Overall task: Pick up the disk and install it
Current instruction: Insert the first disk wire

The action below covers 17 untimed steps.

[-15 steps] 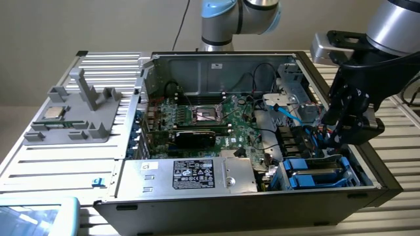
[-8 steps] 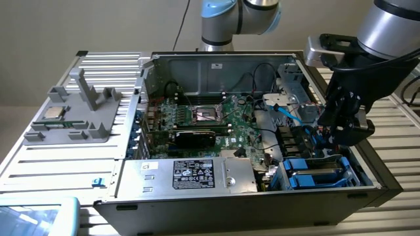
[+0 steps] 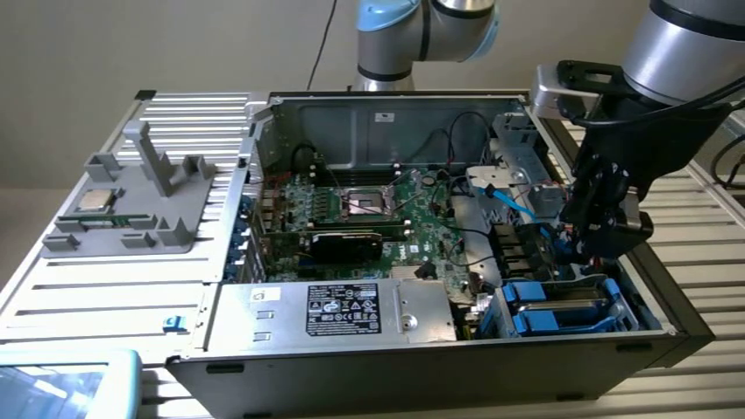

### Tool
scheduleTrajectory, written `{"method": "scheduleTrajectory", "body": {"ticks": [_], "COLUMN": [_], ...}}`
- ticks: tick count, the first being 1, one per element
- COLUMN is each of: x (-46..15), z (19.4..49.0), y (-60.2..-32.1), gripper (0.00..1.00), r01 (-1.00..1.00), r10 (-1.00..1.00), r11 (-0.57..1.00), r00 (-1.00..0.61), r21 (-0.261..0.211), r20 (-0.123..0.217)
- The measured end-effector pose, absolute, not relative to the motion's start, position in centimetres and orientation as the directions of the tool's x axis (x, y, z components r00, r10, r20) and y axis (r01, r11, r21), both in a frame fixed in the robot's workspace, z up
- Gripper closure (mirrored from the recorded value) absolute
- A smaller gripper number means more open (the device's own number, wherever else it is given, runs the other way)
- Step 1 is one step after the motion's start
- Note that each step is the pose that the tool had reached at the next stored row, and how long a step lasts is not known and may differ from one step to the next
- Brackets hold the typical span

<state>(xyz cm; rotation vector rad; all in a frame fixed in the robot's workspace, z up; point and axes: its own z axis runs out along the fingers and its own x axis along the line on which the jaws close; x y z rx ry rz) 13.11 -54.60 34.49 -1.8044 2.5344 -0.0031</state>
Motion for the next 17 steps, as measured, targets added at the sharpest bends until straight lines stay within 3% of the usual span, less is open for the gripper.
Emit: {"method": "scheduleTrajectory", "body": {"ticks": [17], "x": [12.74], "z": [34.5], "y": [-54.5], "gripper": [0.42], "r01": [-0.911], "r10": [-0.911], "r11": [0.412], "r00": [-0.411], "r21": [-0.032], "r20": [-0.032]}}
